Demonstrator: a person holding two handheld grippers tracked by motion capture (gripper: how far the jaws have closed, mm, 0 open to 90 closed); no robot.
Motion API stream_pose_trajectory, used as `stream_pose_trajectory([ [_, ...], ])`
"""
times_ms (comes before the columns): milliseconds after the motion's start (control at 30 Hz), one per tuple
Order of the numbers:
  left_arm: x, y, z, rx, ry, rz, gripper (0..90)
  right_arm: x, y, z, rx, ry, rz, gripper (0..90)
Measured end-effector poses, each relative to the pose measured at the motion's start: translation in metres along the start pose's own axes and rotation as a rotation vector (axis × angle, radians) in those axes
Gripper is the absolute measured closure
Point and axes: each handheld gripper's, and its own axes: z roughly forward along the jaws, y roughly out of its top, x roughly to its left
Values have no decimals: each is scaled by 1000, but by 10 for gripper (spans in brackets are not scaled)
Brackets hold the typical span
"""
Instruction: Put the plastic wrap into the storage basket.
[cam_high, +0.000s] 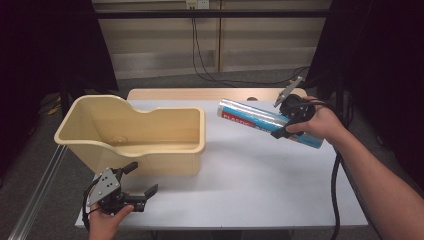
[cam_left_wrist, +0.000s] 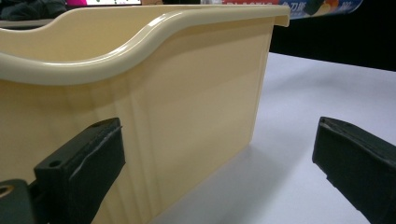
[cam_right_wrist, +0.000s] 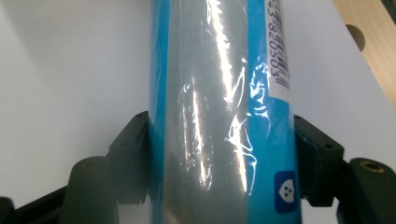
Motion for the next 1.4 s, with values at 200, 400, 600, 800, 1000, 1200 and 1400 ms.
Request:
stream_pose_trajectory([
  [200,-1,1,0,-10,-6,0,23,2,21,-21,-8,-5,-21,323],
  [400,-2,1,-1,-17,-9,-5,23,5,39,-35,-15,-15,-36,323],
  [600,-2,1,-2,-19,-12,-5,23,9,60,-44,-17,-3,-58,323],
  [800,-1,1,-3,-26,-13,-7,23,16,77,-41,-28,-1,-90,323],
  [1000,0,1,-5,-28,-11,-9,23,22,91,-35,-32,17,-105,323],
  [1200,1,1,-6,-27,-8,-4,23,28,104,-28,-27,17,-140,323],
  [1400,0,1,-5,-26,-15,-5,23,35,121,-18,-24,28,-159,323],
])
